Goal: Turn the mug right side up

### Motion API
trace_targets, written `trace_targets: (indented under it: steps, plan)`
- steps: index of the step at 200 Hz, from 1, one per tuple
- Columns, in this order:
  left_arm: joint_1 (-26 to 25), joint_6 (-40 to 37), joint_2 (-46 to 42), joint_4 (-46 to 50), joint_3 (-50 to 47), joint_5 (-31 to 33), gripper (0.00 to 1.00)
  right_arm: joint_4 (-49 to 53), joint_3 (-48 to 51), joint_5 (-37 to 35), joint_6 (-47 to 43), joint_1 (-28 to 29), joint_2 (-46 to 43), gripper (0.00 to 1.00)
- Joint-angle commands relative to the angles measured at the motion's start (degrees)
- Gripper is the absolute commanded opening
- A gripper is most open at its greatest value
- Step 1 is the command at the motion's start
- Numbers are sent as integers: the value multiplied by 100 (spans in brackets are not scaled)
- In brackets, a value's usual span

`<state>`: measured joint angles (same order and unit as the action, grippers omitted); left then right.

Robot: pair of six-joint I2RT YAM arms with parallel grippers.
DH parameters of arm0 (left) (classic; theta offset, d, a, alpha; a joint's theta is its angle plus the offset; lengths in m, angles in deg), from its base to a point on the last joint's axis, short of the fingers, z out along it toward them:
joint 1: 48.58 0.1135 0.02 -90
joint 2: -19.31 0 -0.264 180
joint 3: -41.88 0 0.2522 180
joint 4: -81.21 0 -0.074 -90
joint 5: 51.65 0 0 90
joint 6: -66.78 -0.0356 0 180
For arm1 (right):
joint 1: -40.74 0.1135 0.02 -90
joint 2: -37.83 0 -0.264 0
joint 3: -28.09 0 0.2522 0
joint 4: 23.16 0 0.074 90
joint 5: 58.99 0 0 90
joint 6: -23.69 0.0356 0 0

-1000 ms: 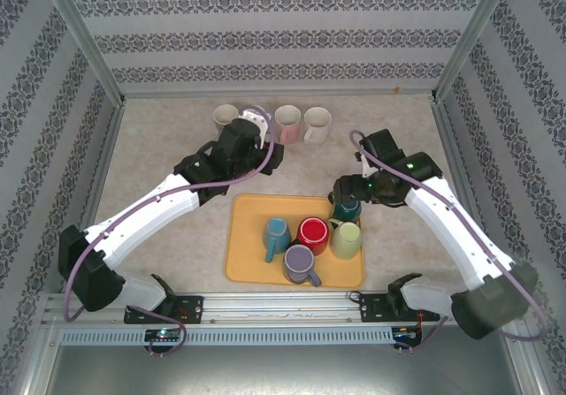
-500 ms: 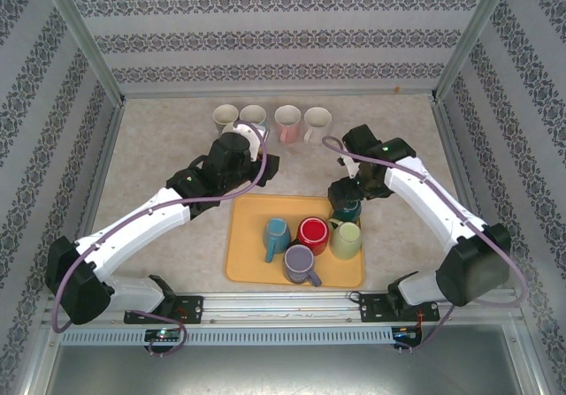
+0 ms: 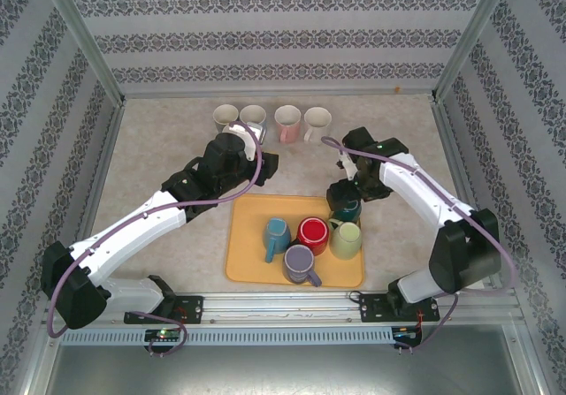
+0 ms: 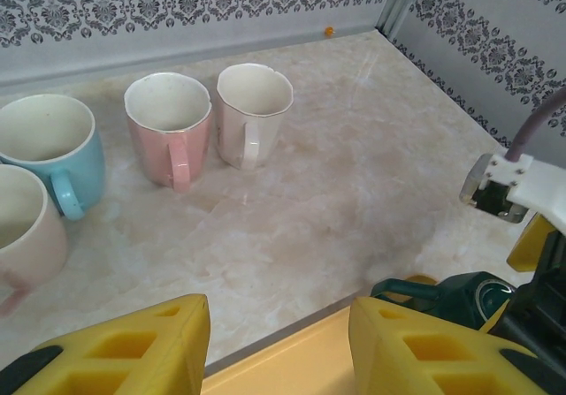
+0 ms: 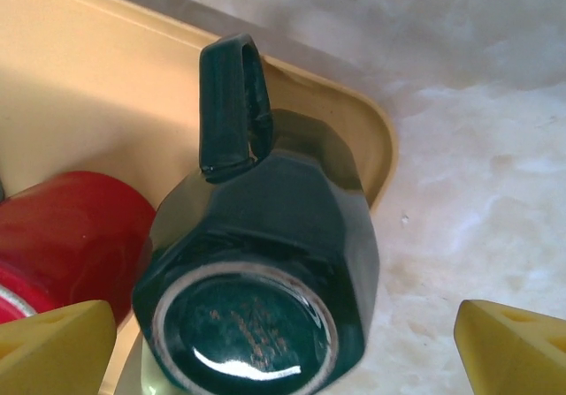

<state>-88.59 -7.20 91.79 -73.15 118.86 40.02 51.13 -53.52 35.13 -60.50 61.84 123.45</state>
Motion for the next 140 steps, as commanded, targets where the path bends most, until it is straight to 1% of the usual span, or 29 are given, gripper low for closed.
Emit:
trace_targets:
  steps: [1, 60, 101, 109, 140]
  plan:
    - [44, -66, -174, -230, -73, 78, 47, -176, 216, 230, 78, -5, 101, 98]
    - [55, -98, -176, -243, -90, 123, 46, -257, 214, 142, 132, 30, 375, 98]
    - [54, -125, -183, -254, -98, 167, 47, -279, 169, 198, 144, 34, 606, 92]
    - [55, -132, -183, -254, -93, 167, 47, -279, 159, 203, 148, 36, 638, 90]
    - [64, -142, -199, -259, -103, 208, 48, -239, 105, 179, 152, 46, 669, 72]
